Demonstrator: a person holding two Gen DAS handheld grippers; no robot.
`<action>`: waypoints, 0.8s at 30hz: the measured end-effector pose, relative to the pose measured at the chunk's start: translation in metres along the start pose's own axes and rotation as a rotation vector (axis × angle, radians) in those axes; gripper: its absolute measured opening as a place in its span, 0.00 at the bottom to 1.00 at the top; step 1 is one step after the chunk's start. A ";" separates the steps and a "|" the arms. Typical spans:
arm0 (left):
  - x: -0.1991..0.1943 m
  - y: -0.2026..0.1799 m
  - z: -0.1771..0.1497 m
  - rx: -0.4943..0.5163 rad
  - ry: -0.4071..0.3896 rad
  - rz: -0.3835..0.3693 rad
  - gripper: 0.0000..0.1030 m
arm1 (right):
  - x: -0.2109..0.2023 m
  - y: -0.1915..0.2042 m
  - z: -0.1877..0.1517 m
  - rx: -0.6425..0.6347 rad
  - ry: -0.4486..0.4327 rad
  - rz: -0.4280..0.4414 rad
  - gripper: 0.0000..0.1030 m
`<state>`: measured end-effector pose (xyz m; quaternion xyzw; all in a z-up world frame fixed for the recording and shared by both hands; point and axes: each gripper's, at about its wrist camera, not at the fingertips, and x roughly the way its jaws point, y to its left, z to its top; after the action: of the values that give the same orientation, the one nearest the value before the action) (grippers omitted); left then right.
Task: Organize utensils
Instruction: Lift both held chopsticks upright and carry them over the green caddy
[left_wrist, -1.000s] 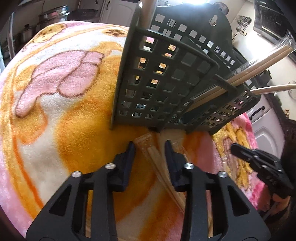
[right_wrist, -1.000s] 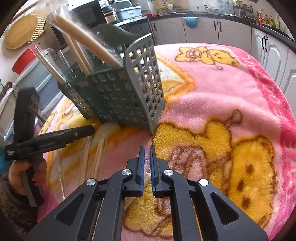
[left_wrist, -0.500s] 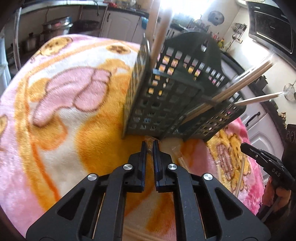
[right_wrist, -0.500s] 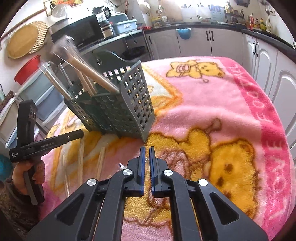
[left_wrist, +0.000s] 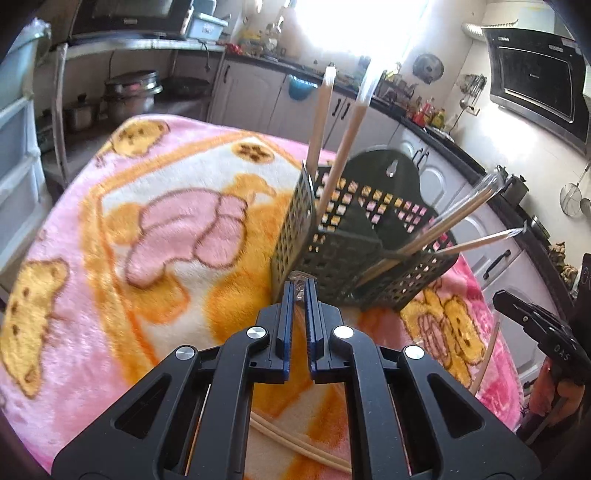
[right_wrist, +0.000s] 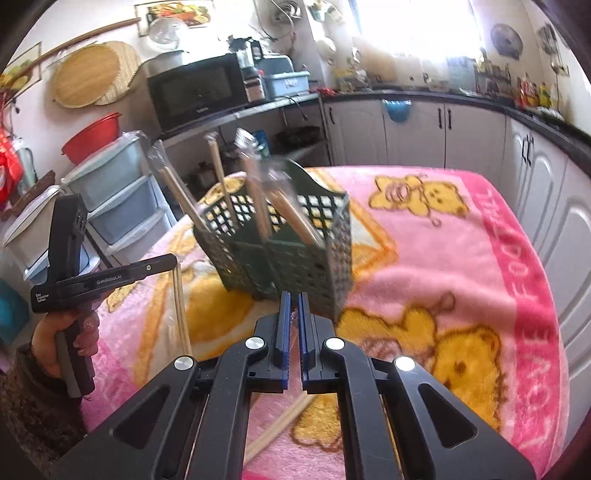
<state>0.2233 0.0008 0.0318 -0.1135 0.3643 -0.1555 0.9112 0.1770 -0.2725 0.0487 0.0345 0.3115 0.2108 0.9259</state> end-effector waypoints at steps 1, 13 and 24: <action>-0.005 -0.002 0.002 0.006 -0.015 0.004 0.03 | -0.002 0.003 0.002 -0.007 -0.007 0.003 0.04; -0.048 -0.011 0.016 0.032 -0.117 -0.021 0.01 | -0.023 0.037 0.021 -0.087 -0.083 0.036 0.04; -0.077 -0.028 0.021 0.064 -0.199 -0.076 0.00 | -0.037 0.051 0.031 -0.106 -0.133 0.052 0.03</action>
<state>0.1795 0.0047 0.1035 -0.1129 0.2621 -0.1894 0.9395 0.1501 -0.2397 0.1041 0.0073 0.2366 0.2482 0.9393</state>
